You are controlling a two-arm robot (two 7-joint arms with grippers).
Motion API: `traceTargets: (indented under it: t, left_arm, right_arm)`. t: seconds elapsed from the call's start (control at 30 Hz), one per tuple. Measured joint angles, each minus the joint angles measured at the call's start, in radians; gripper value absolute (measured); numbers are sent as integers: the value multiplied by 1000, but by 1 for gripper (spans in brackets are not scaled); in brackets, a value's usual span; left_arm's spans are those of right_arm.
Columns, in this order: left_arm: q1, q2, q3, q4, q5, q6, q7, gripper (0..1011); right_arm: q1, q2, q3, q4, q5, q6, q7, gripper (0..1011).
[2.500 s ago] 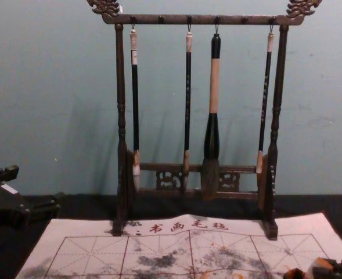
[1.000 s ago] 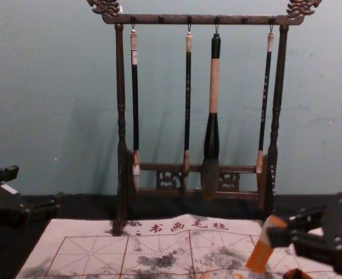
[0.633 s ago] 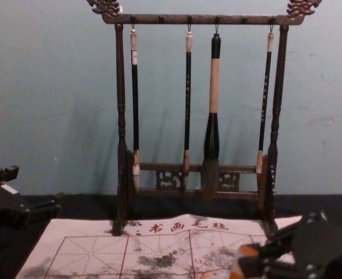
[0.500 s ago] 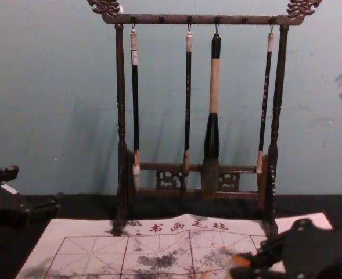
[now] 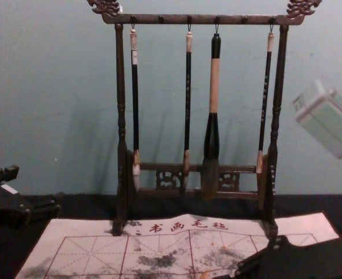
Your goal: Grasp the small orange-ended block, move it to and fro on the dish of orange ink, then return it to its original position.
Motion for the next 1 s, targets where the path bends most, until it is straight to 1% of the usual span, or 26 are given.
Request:
traceTargets:
  t: [0.37,1.0]
  left_arm:
    - [0,0,0,0,0,0,0,1001]
    - [0,0,0,0,0,0,0,1001]
  right_arm:
    - [23,-23,-27,27,-16,9,0,90]
    - [53,-57,-45,62,-30,34,-12,88]
